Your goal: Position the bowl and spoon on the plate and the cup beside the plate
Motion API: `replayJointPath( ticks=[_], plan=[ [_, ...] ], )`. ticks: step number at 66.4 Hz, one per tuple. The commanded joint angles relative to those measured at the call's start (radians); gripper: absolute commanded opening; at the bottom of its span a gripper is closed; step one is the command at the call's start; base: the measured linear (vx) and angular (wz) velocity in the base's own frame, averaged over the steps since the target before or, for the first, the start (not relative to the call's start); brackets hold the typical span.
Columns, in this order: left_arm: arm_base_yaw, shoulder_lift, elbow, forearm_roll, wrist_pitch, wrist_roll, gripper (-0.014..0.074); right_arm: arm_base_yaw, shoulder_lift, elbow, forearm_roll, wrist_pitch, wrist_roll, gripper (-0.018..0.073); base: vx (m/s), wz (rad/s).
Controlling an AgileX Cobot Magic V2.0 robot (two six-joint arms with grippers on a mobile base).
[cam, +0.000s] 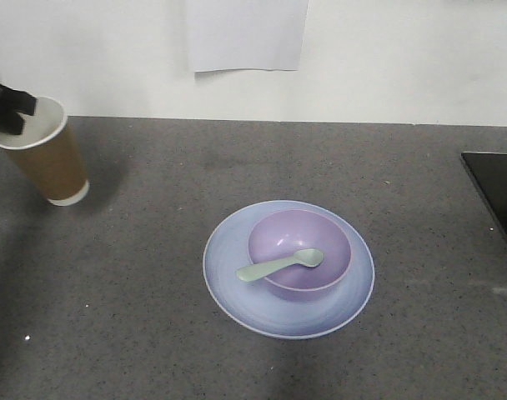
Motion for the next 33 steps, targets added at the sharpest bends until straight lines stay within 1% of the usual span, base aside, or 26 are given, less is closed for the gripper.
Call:
replayJointPath(
  ticks=[1, 4, 9, 33],
  plan=[
    [-0.089, -0.047, -0.028, -0.032, -0.032, 0.002, -0.0008, -0.004, 0.005, -0.022, -0.012, -0.067, 0.0, -0.0011, 0.0, 0.0],
    [-0.128, -0.047, -0.028, -0.032, -0.04, 0.002, -0.0008, -0.004, 0.005, -0.022, -0.011, -0.067, 0.0, -0.0011, 0.0, 0.0],
    [-0.169, -0.043, -0.028, -0.032, -0.051, 0.002, -0.0008, -0.004, 0.005, -0.022, -0.011, -0.065, 0.0, -0.0011, 0.0, 0.0],
    [-0.293, -0.011, -0.028, -0.034, -0.016, -0.001, -0.0006, -0.004, 0.005, -0.022, -0.005, -0.052, 0.001, -0.0011, 0.0, 0.0]
  ],
)
